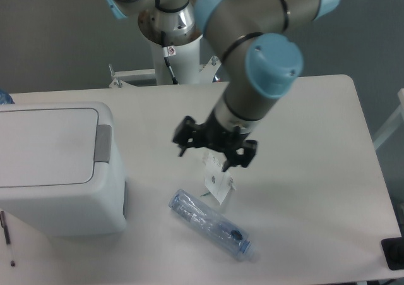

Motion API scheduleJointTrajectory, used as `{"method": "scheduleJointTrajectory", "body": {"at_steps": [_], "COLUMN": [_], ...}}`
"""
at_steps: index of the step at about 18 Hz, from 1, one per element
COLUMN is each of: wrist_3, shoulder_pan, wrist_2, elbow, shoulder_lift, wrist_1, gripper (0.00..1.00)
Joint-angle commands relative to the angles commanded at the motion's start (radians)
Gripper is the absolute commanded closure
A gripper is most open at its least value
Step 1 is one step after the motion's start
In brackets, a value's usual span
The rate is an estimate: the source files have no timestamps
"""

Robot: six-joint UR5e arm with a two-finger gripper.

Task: Open the trash can
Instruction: 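Move the gripper over to the white trash can's lid edge, then lower the gripper onto the lid's front edge and press down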

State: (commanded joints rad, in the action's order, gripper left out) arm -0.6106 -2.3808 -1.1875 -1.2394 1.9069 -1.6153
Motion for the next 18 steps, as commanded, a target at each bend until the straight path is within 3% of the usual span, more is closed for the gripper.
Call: {"method": "scheduleJointTrajectory", "body": {"at_steps": [4,18], "wrist_3": [0.038,0.17], "shoulder_pan": [0.011,0.058], "wrist_2": [0.071,0.075], "elbow": [0.0,-0.02], "shoulder_lift": [-0.031,-0.04], "wrist_1": [0.0,0.008], "gripper": [0.0,0.0]}}
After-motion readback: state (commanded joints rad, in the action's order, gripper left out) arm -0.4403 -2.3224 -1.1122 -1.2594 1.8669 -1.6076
